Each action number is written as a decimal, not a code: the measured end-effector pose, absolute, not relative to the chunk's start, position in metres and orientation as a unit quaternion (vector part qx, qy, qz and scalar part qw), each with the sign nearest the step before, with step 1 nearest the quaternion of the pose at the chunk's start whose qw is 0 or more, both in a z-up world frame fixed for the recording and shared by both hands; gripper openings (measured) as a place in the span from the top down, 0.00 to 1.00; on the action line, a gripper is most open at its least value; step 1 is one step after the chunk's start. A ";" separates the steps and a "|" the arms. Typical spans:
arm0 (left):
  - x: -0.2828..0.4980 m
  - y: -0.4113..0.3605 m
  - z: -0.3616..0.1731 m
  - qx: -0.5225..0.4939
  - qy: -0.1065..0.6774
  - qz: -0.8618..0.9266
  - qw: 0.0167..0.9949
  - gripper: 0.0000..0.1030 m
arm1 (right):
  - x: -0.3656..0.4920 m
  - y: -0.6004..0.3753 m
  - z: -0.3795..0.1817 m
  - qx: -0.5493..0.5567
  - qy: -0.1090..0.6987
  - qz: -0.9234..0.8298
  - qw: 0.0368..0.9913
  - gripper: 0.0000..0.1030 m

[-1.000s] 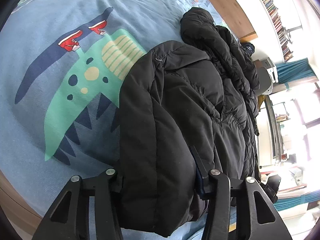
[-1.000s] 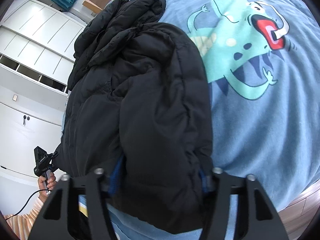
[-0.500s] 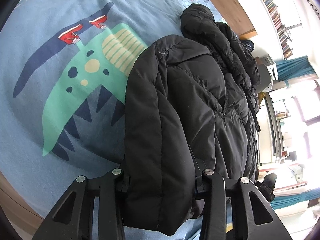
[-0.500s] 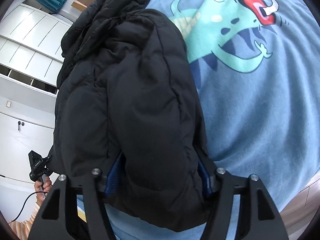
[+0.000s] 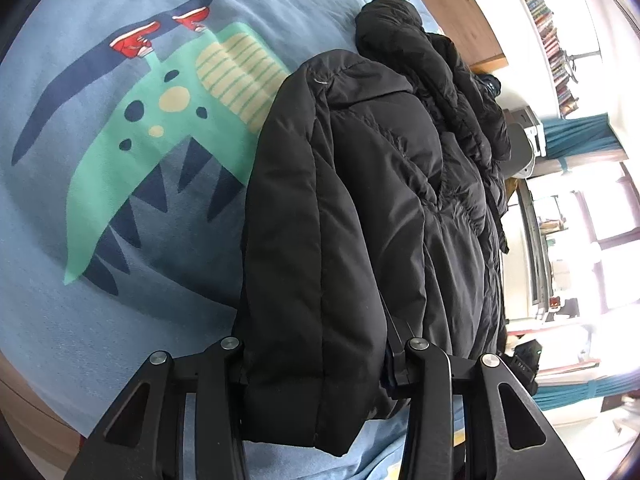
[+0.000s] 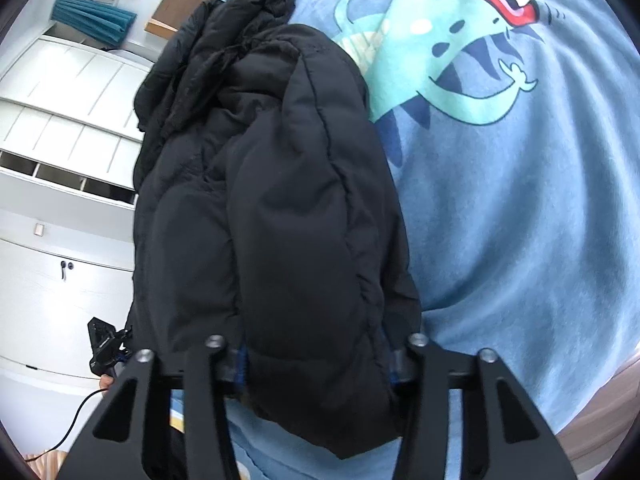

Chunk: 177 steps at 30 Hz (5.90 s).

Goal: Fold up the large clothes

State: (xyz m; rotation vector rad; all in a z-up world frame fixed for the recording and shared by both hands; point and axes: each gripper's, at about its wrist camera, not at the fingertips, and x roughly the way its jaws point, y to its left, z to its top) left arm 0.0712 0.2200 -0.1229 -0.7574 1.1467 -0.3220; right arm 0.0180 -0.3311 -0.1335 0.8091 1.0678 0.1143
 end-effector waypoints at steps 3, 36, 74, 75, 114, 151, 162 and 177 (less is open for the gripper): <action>0.071 0.214 -0.120 -0.334 0.525 -0.155 0.767 0.73 | 0.021 -0.324 -0.128 0.361 0.493 0.058 0.789 0.71; 0.095 0.199 -0.010 -0.324 0.391 -0.228 0.831 0.91 | 0.042 -0.304 -0.024 0.319 0.371 0.069 0.870 0.88; 0.430 0.223 0.077 -0.373 0.309 -0.174 0.857 0.91 | 0.350 -0.423 0.096 0.416 0.270 -0.062 0.866 0.88; 0.447 0.220 0.072 -0.371 0.316 -0.167 0.857 0.90 | 0.362 -0.425 0.092 0.416 0.275 -0.069 0.864 0.88; 0.570 0.229 0.053 -0.442 0.334 -0.091 0.828 0.26 | 0.447 -0.502 0.038 0.528 0.251 -0.064 0.809 0.25; 0.410 0.089 0.029 -0.084 0.359 -0.033 0.929 0.24 | 0.358 -0.237 0.062 0.111 0.348 -0.017 0.931 0.25; 0.438 0.035 0.018 -0.039 0.344 -0.076 0.935 0.24 | 0.400 -0.211 0.033 0.057 0.351 -0.001 0.935 0.25; 0.490 0.001 0.008 -0.009 0.345 -0.092 0.934 0.24 | 0.459 -0.210 0.009 0.051 0.347 0.013 0.936 0.25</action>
